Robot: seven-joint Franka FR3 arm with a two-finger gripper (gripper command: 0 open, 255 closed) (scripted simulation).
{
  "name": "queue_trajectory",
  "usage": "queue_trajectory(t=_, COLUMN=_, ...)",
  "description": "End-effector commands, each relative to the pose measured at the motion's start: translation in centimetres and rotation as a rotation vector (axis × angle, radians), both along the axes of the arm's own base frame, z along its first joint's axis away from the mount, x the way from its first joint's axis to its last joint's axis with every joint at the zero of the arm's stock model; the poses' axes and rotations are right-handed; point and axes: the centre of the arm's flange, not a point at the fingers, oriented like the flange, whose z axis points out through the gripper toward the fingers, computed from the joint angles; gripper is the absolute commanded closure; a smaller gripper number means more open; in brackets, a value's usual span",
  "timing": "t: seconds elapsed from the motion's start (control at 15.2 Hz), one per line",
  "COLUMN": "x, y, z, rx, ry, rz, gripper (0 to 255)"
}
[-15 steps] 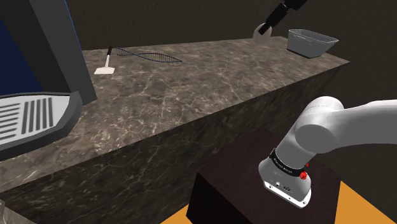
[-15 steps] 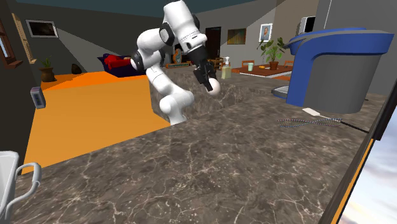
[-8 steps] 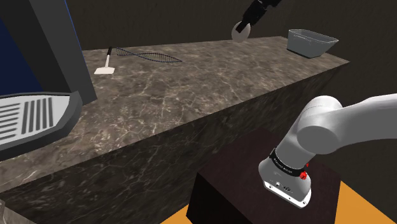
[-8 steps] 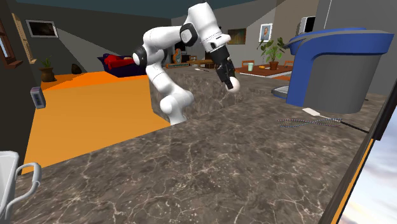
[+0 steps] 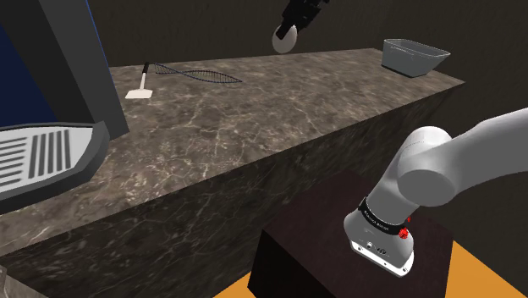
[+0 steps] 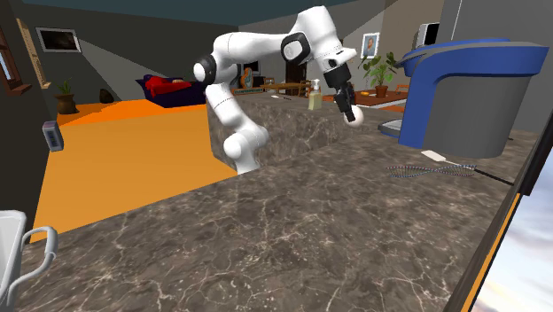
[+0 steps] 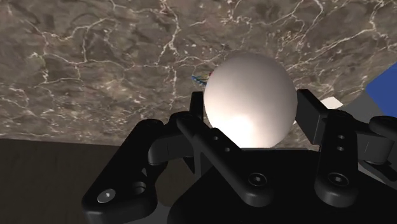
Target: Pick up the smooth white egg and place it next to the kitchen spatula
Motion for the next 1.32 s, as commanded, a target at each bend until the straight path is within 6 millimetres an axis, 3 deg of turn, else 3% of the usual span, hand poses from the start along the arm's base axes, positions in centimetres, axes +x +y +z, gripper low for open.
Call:
queue_trajectory(t=0.0, x=1.7, y=2.2, z=0.1, rx=0.001, ry=-0.001, rz=0.000, gripper=255)
queue_trajectory(t=0.92, x=12.8, y=17.3, z=0.2, rx=0.001, ry=-0.001, rz=0.000, gripper=255)
queue_trajectory(t=1.25, x=12.8, y=17.3, z=-2.5, rx=0.001, ry=-0.001, rz=0.000, gripper=255)
